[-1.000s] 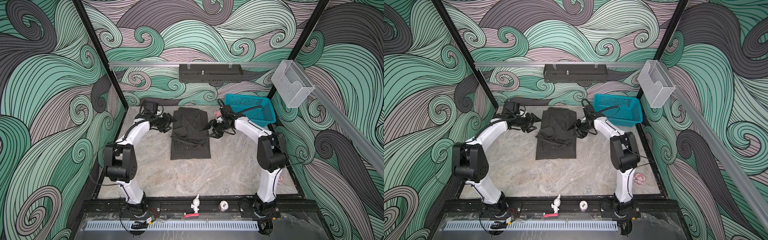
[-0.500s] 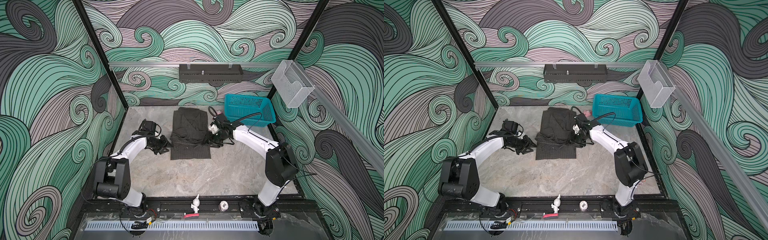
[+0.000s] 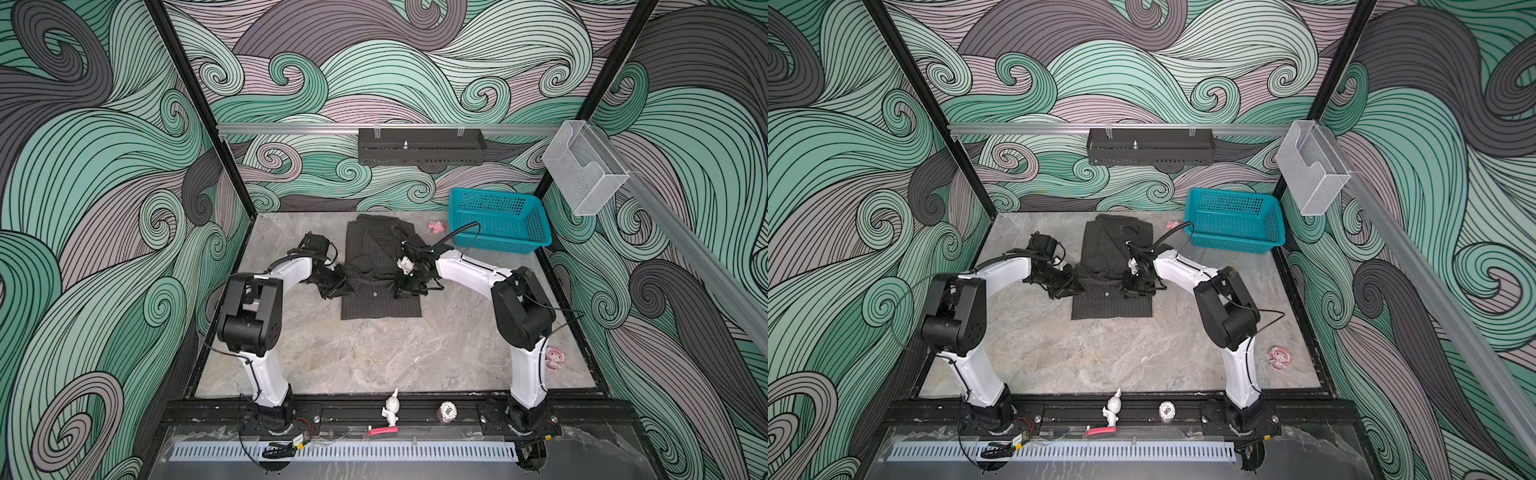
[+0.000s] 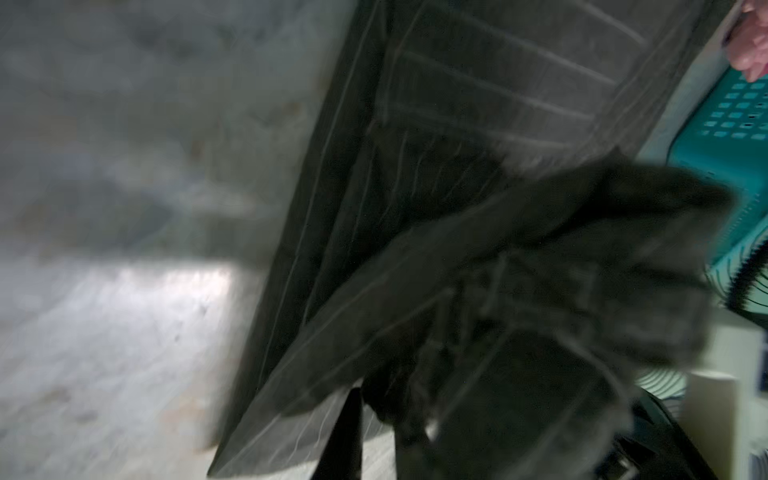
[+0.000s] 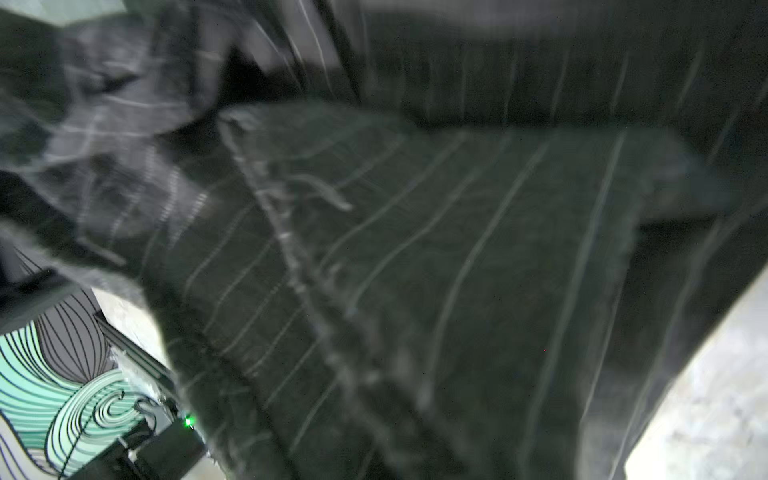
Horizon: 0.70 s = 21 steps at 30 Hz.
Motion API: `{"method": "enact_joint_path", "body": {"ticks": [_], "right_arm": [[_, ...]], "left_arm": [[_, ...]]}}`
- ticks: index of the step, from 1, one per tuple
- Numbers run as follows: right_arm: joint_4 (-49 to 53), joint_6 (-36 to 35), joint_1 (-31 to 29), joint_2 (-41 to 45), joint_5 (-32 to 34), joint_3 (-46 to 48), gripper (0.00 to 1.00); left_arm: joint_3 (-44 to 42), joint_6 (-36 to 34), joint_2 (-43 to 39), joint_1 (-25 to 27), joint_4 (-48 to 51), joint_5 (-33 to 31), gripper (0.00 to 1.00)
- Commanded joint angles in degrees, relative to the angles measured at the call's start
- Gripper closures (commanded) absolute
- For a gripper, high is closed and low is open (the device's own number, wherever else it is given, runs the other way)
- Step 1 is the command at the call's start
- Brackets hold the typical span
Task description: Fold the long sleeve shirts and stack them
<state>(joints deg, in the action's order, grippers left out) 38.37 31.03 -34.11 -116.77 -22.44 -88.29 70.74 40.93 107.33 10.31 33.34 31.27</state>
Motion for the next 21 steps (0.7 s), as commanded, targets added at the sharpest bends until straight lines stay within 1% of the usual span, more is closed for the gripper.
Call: {"method": "enact_joint_path", "body": {"ticks": [1,6,8,11,14,16,19,21], "right_arm": [[-0.01,-0.01,2.12,-1.87,1.42,-5.11,0.87],[-0.07,1.80,5.17,-5.84,1.06,-11.85,0.83],[0.04,2.71,6.33,-8.28,0.43,-14.38,0.82],[0.07,3.90,7.45,-11.68,-0.39,-17.50,0.80],[0.03,4.61,8.00,-12.75,-1.41,-18.67,0.78],[0.04,4.13,7.92,-11.63,-1.13,-18.18,0.75],[0.04,1.91,7.74,-8.52,0.93,-16.48,0.66],[0.46,-0.27,7.74,-6.77,3.82,-15.52,0.58]], "left_arm": [[6.33,0.32,4.80,0.59,-0.54,-1.56,0.82],[17.97,1.61,8.38,1.13,0.66,-1.20,0.74],[23.59,1.83,11.26,1.38,2.08,-1.21,0.71],[30.12,2.79,16.92,1.38,3.30,-0.39,0.70],[33.92,4.10,20.43,1.38,3.26,0.94,0.69],[34.55,4.53,19.37,1.15,2.86,1.52,0.66],[33.35,3.86,13.58,0.58,2.71,0.80,0.54],[30.92,3.56,8.64,-0.23,2.56,0.61,0.48]]}}
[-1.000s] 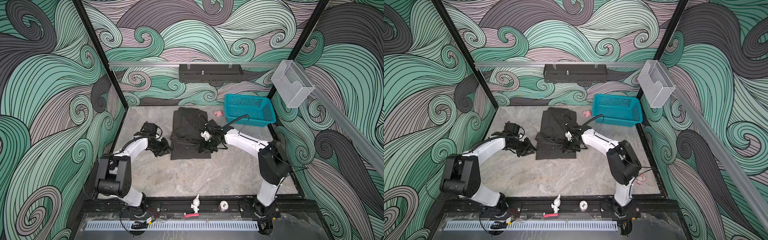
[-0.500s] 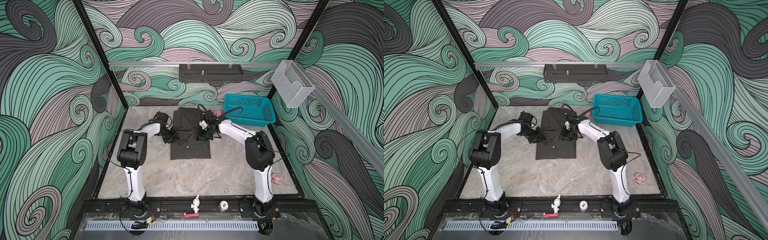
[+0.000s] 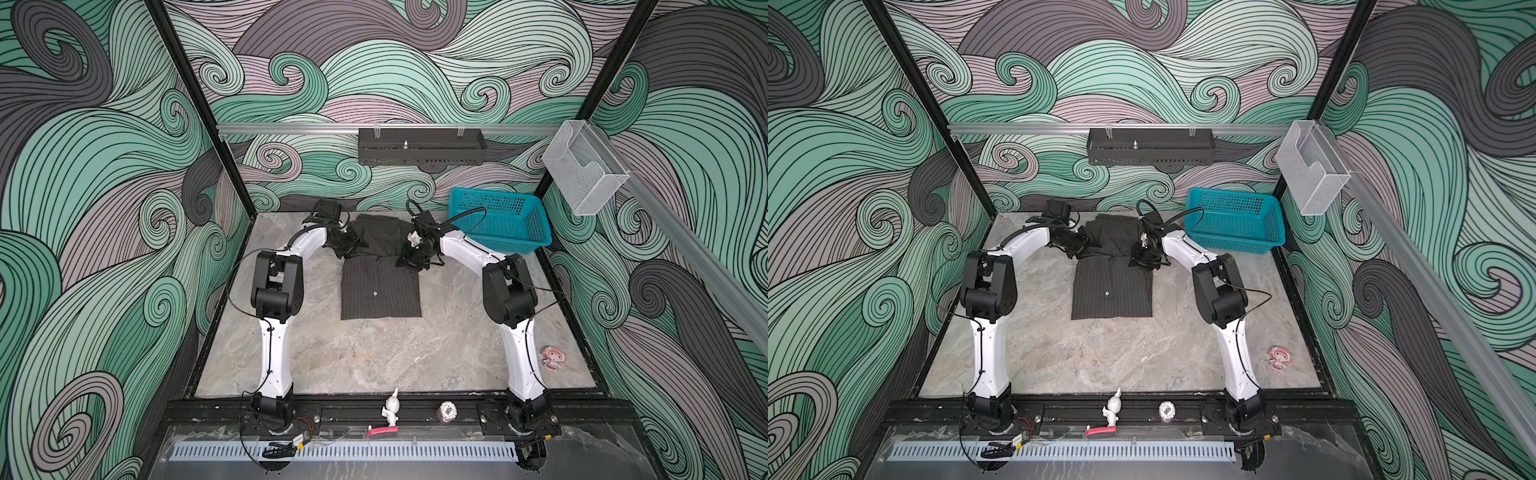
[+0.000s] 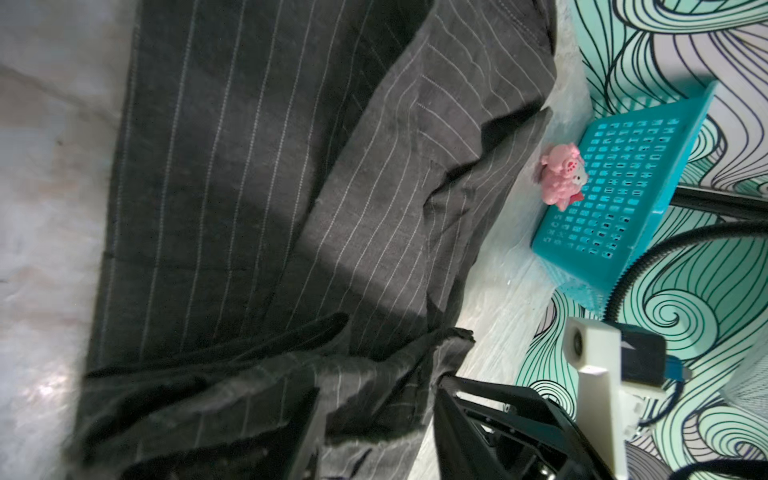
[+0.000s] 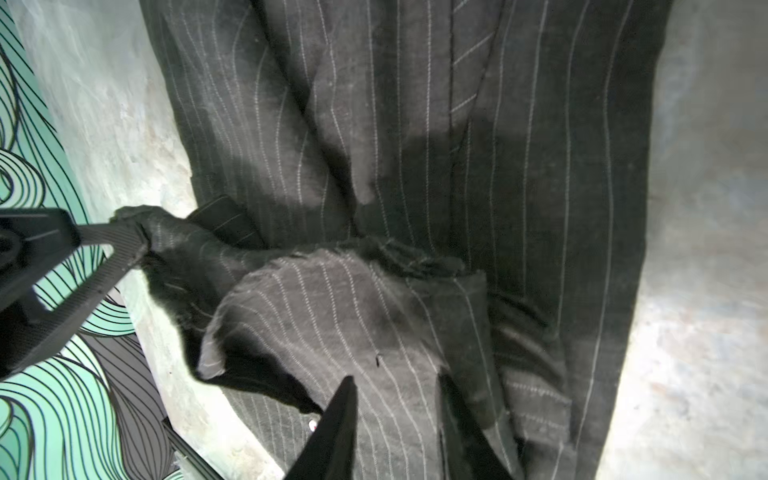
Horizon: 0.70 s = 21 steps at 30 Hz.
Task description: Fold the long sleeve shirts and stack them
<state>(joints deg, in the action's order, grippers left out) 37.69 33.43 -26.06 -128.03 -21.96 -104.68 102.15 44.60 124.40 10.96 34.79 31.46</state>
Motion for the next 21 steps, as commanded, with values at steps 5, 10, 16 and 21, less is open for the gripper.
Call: {"method": "enact_joint_path", "body": {"ticks": [5,10,16,21], "right_arm": [[3.07,-10.13,-0.34,4.51,10.40,-0.10,0.51],[6.74,-15.58,-0.30,-2.21,11.10,-8.71,0.63],[6.07,-23.11,-0.39,-9.71,9.81,-18.41,0.65],[13.51,-24.47,-0.19,-18.81,10.11,-30.49,0.64]], "left_arm": [[-12.70,-1.50,-19.10,-1.58,0.85,-0.51,0.41],[-26.72,1.57,-22.80,1.19,-5.67,1.46,0.43],[-32.34,6.22,-17.42,6.96,-13.48,3.38,0.44],[-33.02,6.91,-11.57,9.87,-14.60,4.24,0.45]]}}
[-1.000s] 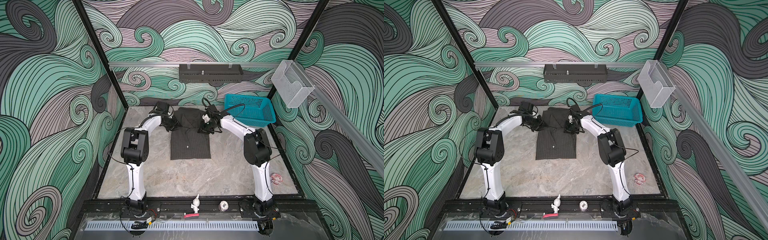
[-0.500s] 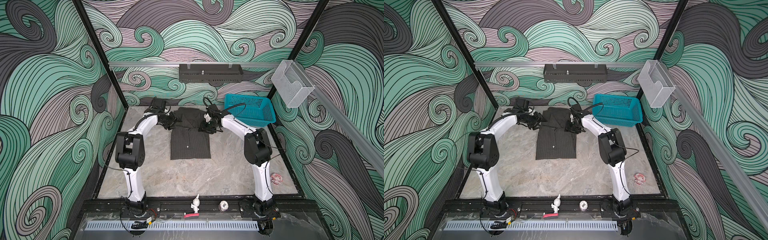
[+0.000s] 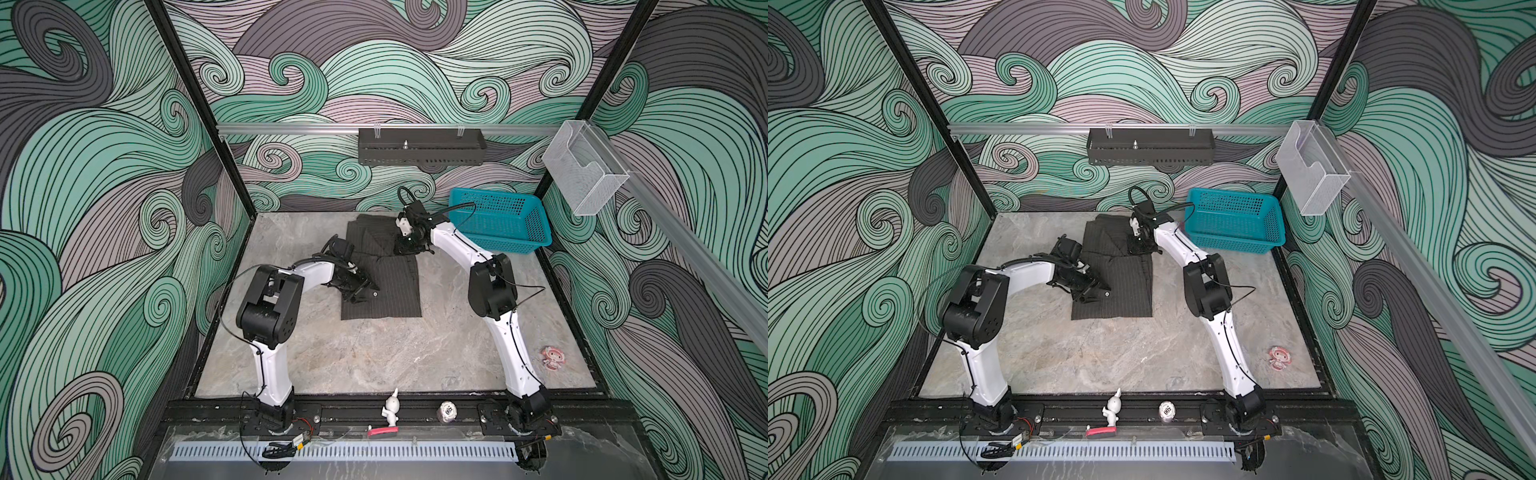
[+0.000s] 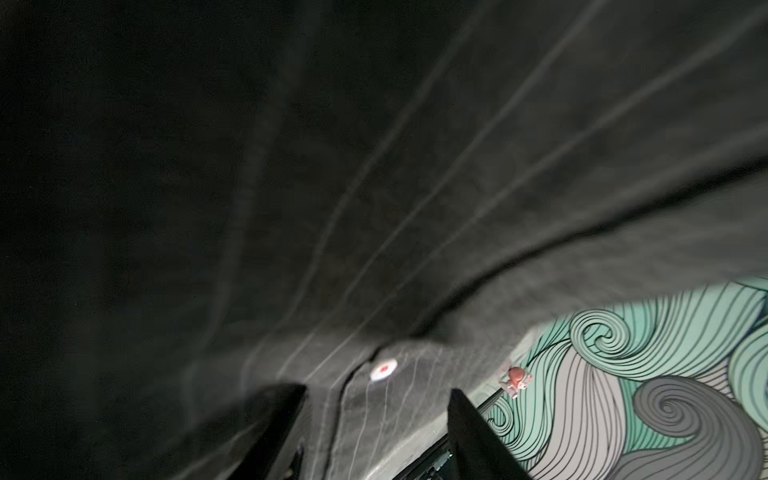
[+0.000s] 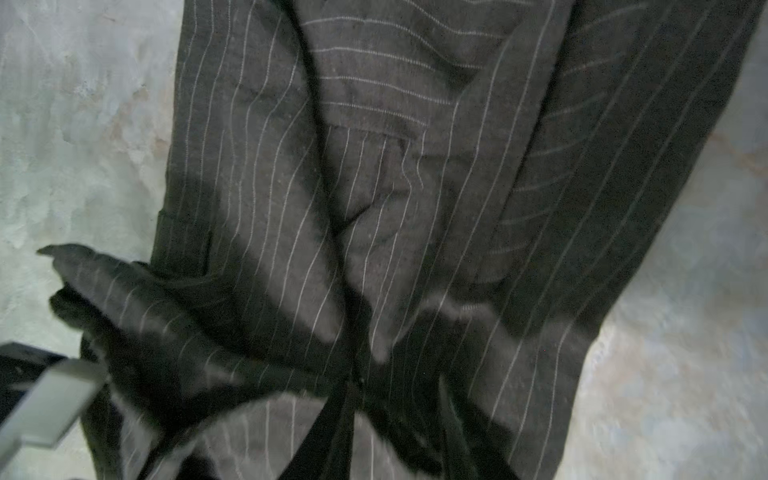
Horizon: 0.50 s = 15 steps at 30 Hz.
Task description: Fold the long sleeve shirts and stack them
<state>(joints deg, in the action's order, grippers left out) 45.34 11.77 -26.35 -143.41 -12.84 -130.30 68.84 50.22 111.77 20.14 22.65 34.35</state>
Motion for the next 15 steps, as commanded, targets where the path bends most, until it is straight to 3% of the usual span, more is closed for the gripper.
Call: {"method": "enact_joint_path", "body": {"ticks": [1,4,8,15], "right_arm": [[7.80,-2.81,0.13,-4.85,0.94,-6.57,0.64],[9.80,-1.66,0.16,-5.24,0.14,-5.10,0.64],[10.01,1.16,0.11,-0.79,-2.10,4.61,0.65],[-0.43,9.70,-3.39,14.97,-8.35,33.60,0.65]], "left_arm": [[-0.38,0.79,1.64,0.49,-1.91,1.37,0.45],[-1.35,-3.45,2.06,-0.85,3.91,-0.98,0.45],[-2.68,-10.00,-0.17,-5.10,11.47,-5.42,0.46],[1.34,-19.70,-3.42,-13.22,22.60,-11.20,0.43]]}}
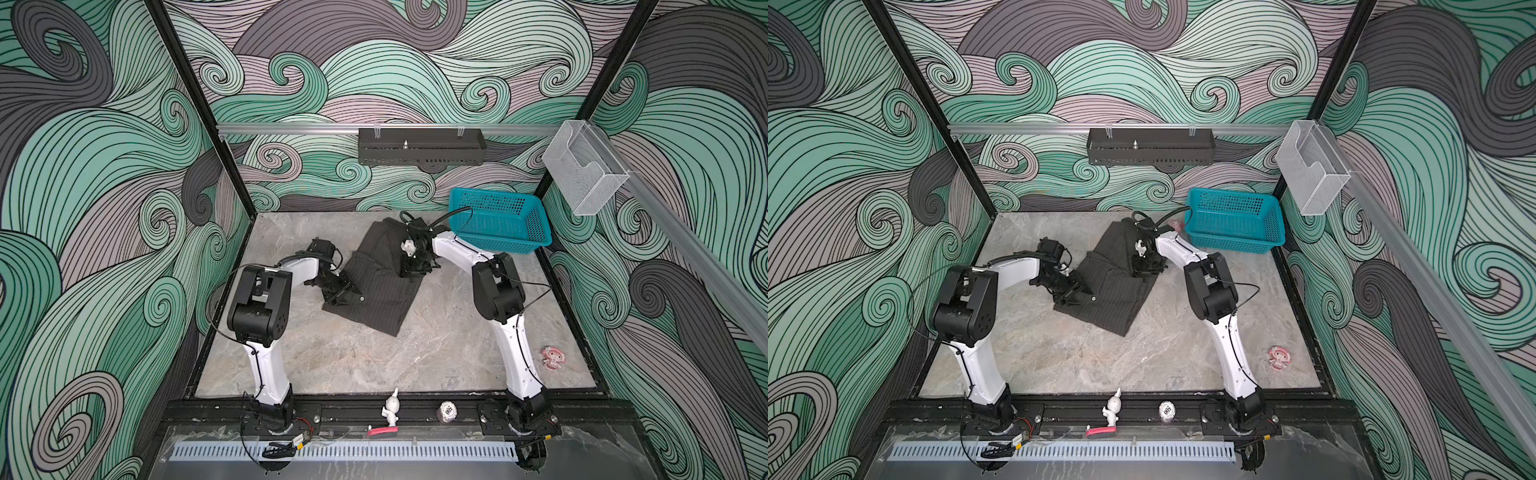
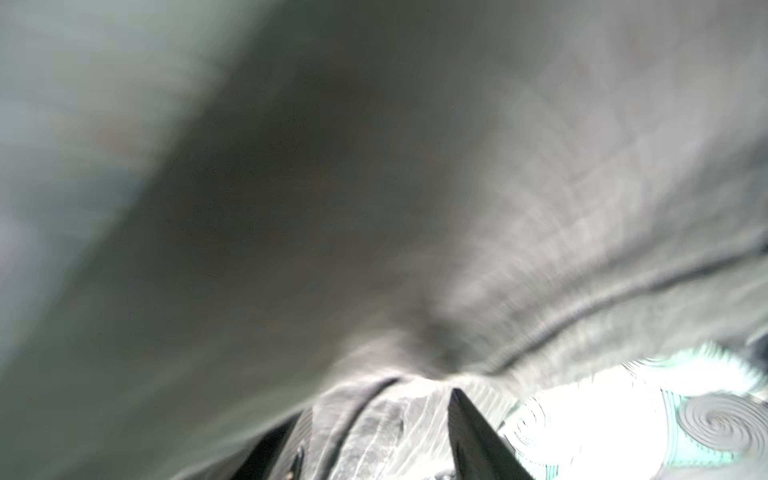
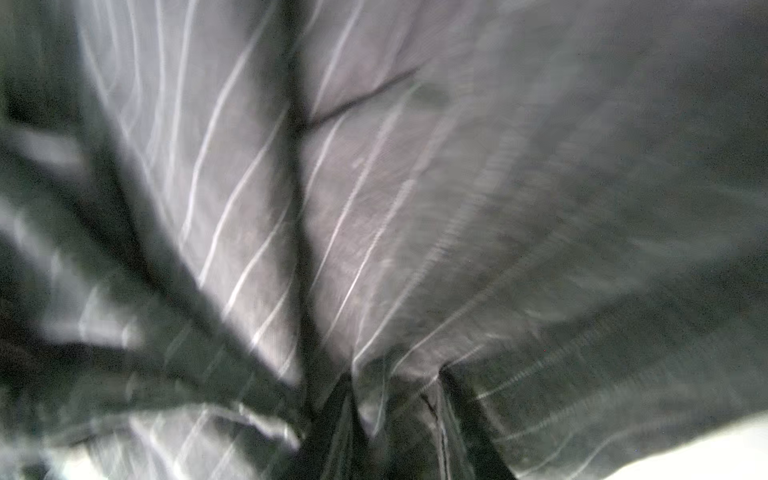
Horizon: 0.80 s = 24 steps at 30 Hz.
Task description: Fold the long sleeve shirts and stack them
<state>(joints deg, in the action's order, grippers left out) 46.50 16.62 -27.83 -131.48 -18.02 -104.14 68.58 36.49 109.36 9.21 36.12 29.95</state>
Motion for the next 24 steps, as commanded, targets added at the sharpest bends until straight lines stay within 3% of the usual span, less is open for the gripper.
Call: {"method": "enact_joint_path", "body": {"ticks": [1,5,13,24], "right_arm": [[-4.00,6.54,-3.00,5.25,-4.52,11.33,0.65],[-10.70,11.87,-6.17,14.63,-4.09,21.97,0.61],[-15.11,18.57,-6.70,28.23,-0.90,29.66,0.42],[-22.24,21.08,-12.21,25.20,-4.32,35.62,0.39]], "left_arm": [[2.41,-6.63,-1.21,-3.05,9.88,-6.76,0.43],[4.42,-8.14,-3.68,-4.40,11.31,-5.89,0.42],[0.04,-7.58,-18.50,-4.12,12.39,-2.11,0.38],[-11.37,-6.28,-32.48,-4.20,14.52,-1.08,0.37]]}}
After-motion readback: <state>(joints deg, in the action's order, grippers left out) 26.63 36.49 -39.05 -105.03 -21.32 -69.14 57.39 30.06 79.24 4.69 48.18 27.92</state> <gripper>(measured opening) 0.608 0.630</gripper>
